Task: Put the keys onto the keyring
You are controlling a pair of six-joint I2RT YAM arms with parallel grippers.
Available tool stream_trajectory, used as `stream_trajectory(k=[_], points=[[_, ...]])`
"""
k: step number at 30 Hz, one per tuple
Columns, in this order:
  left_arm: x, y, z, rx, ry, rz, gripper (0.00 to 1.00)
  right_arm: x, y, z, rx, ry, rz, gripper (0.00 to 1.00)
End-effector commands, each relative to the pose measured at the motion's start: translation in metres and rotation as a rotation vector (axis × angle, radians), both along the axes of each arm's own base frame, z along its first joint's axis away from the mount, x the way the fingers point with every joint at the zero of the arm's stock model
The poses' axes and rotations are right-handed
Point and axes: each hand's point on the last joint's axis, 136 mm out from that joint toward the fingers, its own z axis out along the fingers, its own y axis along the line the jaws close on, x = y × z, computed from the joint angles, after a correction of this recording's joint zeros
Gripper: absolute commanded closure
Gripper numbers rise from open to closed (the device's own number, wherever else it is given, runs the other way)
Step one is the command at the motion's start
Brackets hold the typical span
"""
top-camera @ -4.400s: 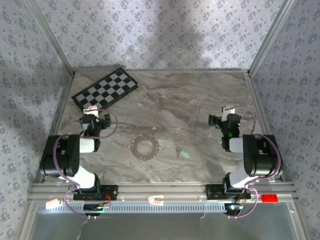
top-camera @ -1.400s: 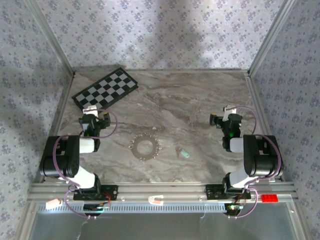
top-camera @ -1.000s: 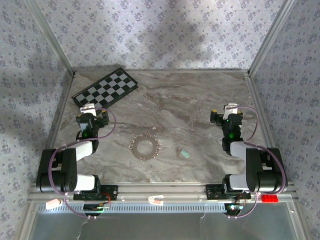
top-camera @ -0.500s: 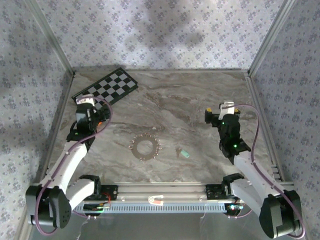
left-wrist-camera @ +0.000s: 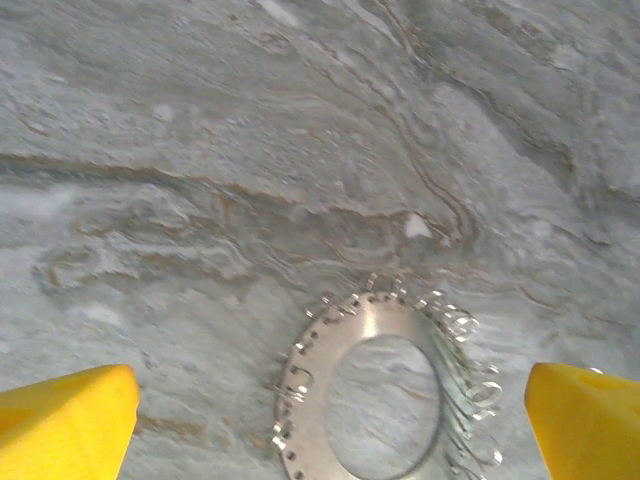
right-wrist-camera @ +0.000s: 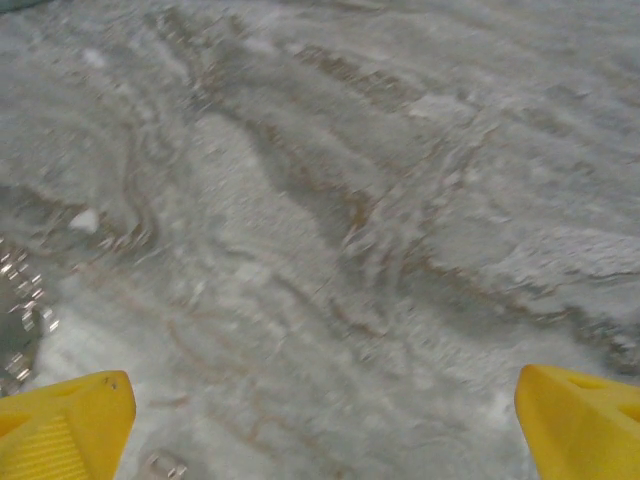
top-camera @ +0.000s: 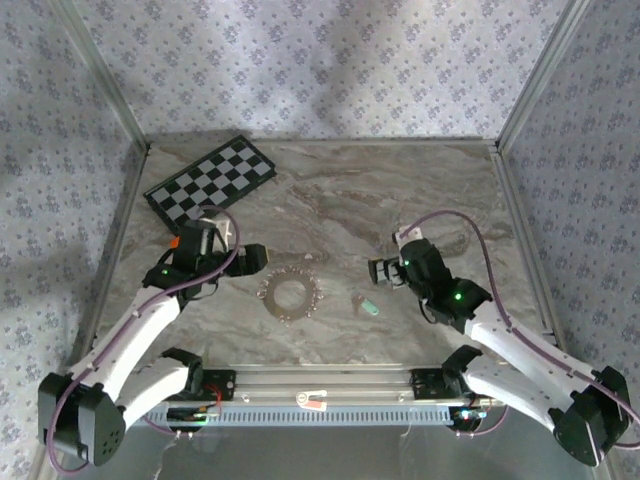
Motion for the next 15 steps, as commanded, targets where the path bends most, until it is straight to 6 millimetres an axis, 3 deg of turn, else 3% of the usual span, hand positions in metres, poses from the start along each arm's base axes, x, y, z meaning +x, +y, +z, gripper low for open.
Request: stream_trajectory(k=[1,8,11,15], points=[[-0.031,-0.015,-0.009,-0.055,0.101,-0.082,0.04,-0.021,0.016,0.000,0.037,0.075,0.049,0.00],[-0.070,-0.040,-0.022,-0.001,0.157,-0.198,0.09,-0.046,0.048,-0.010,0.129,0.162,0.160,0.00],[-0.082,-0.043,-0.031,0.018,0.169,-0.216,0.12,-0.054,0.053,-0.013,0.145,0.171,0.172,0.00],[-0.095,-0.047,-0.040,0.001,0.185,-0.232,0.21,-0.061,0.051,-0.031,0.146,0.211,0.164,0.00]])
